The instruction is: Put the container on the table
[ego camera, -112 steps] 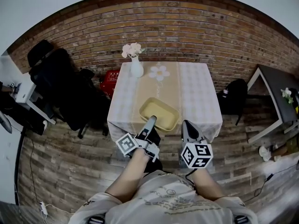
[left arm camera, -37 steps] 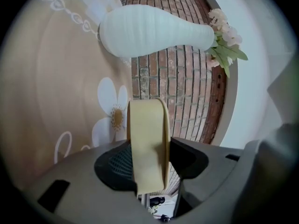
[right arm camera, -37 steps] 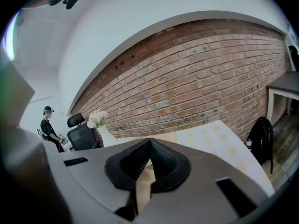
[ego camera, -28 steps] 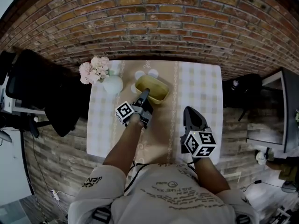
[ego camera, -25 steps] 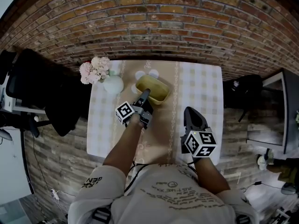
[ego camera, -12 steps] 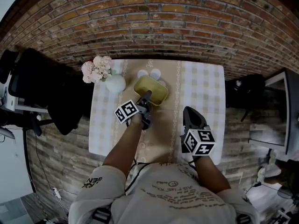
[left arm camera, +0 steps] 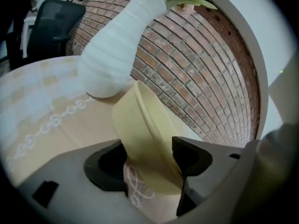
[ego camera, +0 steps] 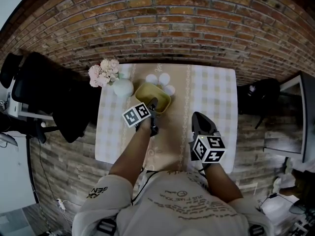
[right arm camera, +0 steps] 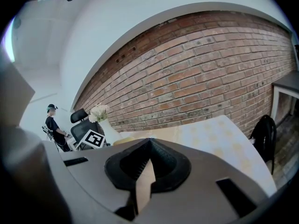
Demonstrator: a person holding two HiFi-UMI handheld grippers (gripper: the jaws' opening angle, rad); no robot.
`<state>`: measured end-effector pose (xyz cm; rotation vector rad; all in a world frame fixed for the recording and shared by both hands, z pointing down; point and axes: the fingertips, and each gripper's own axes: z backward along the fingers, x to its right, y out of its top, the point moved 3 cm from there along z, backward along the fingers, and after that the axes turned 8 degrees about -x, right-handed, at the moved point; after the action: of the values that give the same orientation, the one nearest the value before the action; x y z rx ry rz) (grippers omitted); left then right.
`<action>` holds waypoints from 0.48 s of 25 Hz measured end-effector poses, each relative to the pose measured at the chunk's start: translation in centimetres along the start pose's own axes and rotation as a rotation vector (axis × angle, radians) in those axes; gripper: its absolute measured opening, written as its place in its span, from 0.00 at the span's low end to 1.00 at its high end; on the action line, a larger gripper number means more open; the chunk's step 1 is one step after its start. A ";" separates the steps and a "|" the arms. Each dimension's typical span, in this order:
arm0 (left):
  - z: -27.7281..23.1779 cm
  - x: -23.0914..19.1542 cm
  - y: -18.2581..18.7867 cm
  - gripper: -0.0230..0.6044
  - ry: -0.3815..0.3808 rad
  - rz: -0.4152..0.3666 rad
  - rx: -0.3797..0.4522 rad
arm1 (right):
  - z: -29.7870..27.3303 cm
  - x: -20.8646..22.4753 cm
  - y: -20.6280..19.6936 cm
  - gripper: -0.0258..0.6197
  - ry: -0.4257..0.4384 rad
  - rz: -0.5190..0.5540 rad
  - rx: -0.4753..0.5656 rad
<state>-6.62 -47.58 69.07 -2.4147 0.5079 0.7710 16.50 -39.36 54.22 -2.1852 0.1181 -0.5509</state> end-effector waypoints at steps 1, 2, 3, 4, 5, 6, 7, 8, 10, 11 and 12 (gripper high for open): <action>0.1 -0.4 0.0 0.51 0.040 -0.009 -0.008 | 0.1 0.0 0.0 0.04 0.002 -0.001 0.002; 0.2 -0.8 -0.1 0.53 0.076 -0.016 -0.018 | 0.2 0.0 0.0 0.04 0.003 -0.001 0.004; 0.3 -1.1 -0.3 0.55 0.106 -0.018 -0.031 | 0.2 0.0 0.0 0.04 0.005 -0.002 0.006; 0.4 -1.5 -0.5 0.56 0.127 -0.015 -0.045 | 0.3 0.0 0.0 0.04 0.006 -0.002 0.006; 0.4 -1.7 -0.6 0.57 0.143 -0.010 -0.056 | 0.4 -0.1 0.0 0.04 0.008 -0.002 0.007; 0.5 -2.0 -0.7 0.57 0.154 -0.005 -0.063 | 0.4 -0.1 -0.1 0.04 0.009 -0.003 0.006; 0.7 -2.1 -0.7 0.57 0.163 -0.001 -0.065 | 0.4 -0.1 -0.1 0.04 0.010 -0.003 0.006; 0.8 -2.2 -0.7 0.57 0.170 0.001 -0.065 | 0.4 -0.1 0.0 0.04 0.012 -0.004 0.006; 1.3 -2.3 -0.8 0.57 0.177 0.001 -0.063 | 0.4 -0.2 0.0 0.04 0.017 -0.004 0.007; 1.5 -2.3 -0.9 0.57 0.174 0.000 -0.064 | 0.4 -0.3 0.1 0.04 0.020 -0.003 0.008; 1.8 -2.2 -0.9 0.57 0.166 -0.002 -0.065 | 0.4 -0.4 0.1 0.04 0.023 -0.003 0.009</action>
<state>-8.60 -45.38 69.58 -2.5530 0.5530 0.5980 16.31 -39.04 53.77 -2.1710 0.1249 -0.5770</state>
